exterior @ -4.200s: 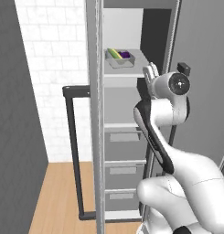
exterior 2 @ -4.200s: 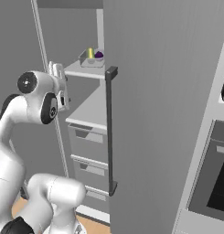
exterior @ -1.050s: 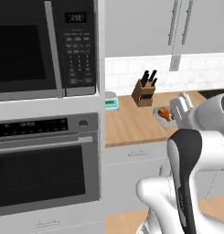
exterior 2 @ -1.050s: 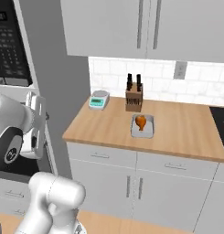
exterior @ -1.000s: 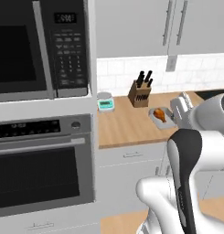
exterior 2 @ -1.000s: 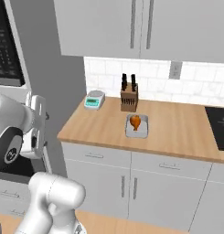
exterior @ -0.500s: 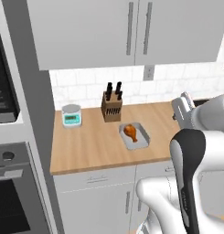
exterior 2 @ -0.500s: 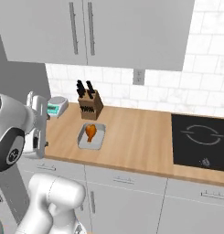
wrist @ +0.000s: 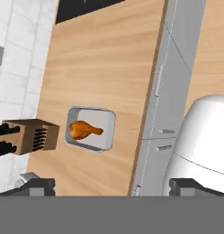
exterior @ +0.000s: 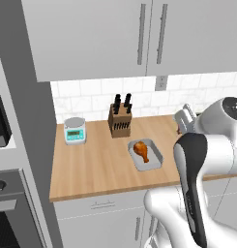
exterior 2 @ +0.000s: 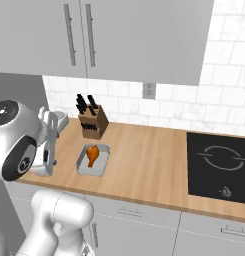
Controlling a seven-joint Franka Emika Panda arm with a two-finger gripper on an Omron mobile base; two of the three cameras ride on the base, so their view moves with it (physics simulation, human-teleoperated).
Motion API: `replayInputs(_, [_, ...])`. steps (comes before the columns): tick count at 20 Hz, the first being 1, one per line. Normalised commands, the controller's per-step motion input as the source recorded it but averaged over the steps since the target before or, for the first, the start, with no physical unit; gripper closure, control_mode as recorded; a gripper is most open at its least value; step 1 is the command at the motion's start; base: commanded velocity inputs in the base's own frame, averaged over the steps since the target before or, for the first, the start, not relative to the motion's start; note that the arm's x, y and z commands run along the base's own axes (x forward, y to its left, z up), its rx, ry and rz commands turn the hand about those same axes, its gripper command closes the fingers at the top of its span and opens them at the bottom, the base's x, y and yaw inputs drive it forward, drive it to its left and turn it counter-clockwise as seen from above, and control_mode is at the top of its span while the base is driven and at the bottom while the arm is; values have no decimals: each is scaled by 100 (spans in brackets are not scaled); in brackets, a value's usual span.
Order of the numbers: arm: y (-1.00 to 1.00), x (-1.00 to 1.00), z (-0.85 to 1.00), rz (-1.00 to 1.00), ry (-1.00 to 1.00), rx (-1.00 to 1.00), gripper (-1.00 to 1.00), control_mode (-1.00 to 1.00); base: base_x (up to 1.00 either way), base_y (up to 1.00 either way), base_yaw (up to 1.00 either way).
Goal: Take the meat container that has the chicken drumstick and place it on the second highest rack of the freezer. Then take the vegetable container that has the corn and eggplant and place it on the highest rack of the freezer.
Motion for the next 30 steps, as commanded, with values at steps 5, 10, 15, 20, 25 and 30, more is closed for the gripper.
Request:
replayInputs(5, [0, 4, -70, 18, 24, 0, -100, -100, 0, 0, 0])
replayInputs(10, [0, 10, -32, 27, 8, 0, -100, -100, 0, 0, 0])
replayInputs(15, [0, 19, -19, 11, 8, -7, -100, -100, 0, 0, 0])
replayInputs(20, [0, 29, -40, 0, 8, -7, -100, -100, 0, 0, 0])
replayInputs(25, [0, 23, -43, 0, 1, -4, -100, -100, 0, 0, 0])
replayInputs(30, [0, 43, -33, 0, 4, 0, -100, -100, 0, 0, 0])
